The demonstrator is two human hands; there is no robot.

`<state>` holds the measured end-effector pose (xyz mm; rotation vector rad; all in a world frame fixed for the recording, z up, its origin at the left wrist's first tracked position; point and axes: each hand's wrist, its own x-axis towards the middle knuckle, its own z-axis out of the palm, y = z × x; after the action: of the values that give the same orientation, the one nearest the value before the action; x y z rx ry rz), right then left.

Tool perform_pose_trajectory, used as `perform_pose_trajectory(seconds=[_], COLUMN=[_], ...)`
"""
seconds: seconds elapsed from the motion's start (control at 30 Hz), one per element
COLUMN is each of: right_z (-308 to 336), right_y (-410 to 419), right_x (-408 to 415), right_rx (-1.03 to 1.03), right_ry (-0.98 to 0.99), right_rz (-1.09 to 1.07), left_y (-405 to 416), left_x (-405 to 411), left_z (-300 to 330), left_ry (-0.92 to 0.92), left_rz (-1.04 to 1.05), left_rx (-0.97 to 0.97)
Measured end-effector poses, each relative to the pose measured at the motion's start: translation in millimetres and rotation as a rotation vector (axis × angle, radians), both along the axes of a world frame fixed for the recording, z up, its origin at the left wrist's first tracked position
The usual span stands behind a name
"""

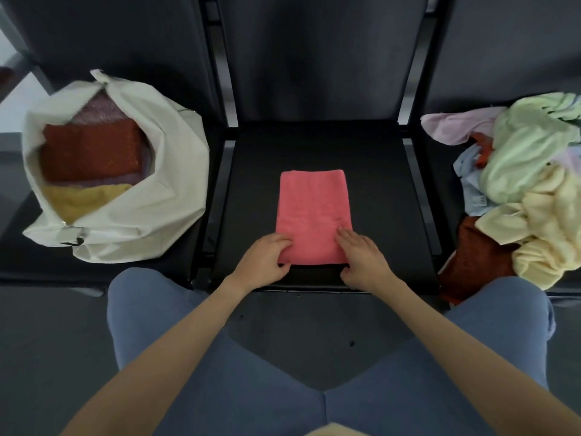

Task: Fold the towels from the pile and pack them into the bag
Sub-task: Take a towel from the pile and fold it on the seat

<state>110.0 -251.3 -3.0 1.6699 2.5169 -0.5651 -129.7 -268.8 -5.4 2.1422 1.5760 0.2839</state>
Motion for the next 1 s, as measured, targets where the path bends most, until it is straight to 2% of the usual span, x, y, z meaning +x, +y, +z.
perform_pose_trajectory(seconds=[0.1,0.27,0.4,0.47,0.57,0.73,0.83,1.0], right_z=[-4,-4,0,5,12,19,18,14], right_y=[0,-1,-11,-17,-25,-20,-3,23], right_x=[2,8,23,30,35,21,9,-2], right_rx=[0.054,0.136,0.086,0.016,-0.069,-0.117,-0.103,-0.197], right_ry=[0.001,0.139,0.303,0.394,0.558,0.832,0.894,0.946], right_rz=[-0.012,-0.022,-0.082,-0.139,-0.256,-0.463,-0.607,-0.786], left_y=[-3,2,-9,-22,-37,-24,-2,35], left_x=[-2,0,-2,-1,4,8,16,22], left_z=[-6,-1,13,17,24,29,36,21], left_ry=[0.0,-0.045,-0.102,-0.206,-0.382,-0.532,-0.625,-0.674], left_rz=[0.003,0.045,0.052,0.096,0.223,0.386,0.509,0.781], left_rx=[0.029,0.05,-0.018,-0.075,-0.118,-0.149,-0.147,-0.331])
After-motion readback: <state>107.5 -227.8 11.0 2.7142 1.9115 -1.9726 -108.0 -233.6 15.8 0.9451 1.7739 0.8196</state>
